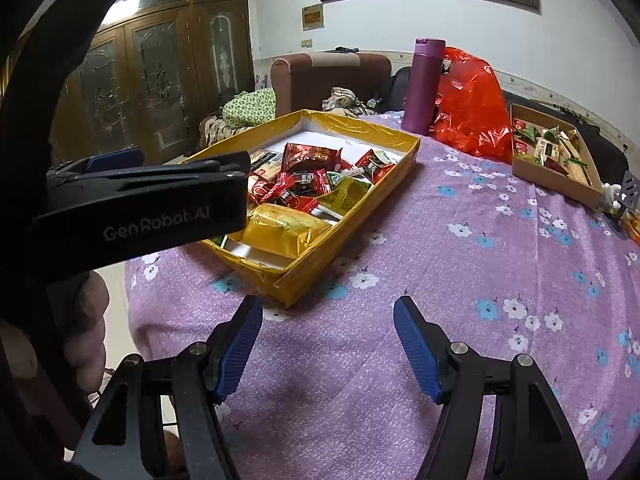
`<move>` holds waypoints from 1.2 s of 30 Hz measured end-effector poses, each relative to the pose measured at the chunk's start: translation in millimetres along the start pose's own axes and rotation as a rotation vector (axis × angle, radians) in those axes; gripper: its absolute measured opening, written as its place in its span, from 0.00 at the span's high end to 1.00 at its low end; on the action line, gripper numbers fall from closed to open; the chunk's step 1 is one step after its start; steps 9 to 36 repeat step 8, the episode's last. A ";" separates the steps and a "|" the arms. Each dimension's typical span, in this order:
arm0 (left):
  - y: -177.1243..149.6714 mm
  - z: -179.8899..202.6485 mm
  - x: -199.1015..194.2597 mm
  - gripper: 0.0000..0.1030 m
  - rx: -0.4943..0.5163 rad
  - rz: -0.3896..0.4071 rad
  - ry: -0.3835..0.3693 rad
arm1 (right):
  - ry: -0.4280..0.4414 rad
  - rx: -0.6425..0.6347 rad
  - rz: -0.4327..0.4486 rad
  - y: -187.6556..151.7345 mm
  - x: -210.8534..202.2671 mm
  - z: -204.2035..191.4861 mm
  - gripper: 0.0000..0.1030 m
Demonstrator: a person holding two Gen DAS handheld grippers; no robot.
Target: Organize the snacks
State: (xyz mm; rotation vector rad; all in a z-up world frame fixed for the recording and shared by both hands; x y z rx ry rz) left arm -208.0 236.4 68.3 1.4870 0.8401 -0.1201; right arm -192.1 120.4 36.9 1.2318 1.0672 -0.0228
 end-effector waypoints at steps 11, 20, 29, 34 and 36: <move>-0.8 6.9 -2.3 0.00 0.017 -0.026 -0.011 | 0.000 0.031 0.005 -2.6 -6.1 8.0 0.32; -0.8 6.9 -2.3 0.00 0.017 -0.026 -0.011 | 0.000 0.031 0.005 -2.6 -6.1 8.0 0.32; -0.8 6.9 -2.3 0.00 0.017 -0.026 -0.011 | 0.000 0.031 0.005 -2.6 -6.1 8.0 0.32; -0.8 6.9 -2.3 0.00 0.017 -0.026 -0.011 | 0.000 0.031 0.005 -2.6 -6.1 8.0 0.32; -0.8 6.9 -2.3 0.00 0.017 -0.026 -0.011 | 0.000 0.031 0.005 -2.6 -6.1 8.0 0.32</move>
Point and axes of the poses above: each gripper's, at about its wrist camera, not at the fingertips, and x roughly the way its jaws point, z to its right, y to its top, the point moved 3 cm from there along x, roughly the way its jaws point, and after that the axes turned 4 degrees about x, right-handed, at the moved point
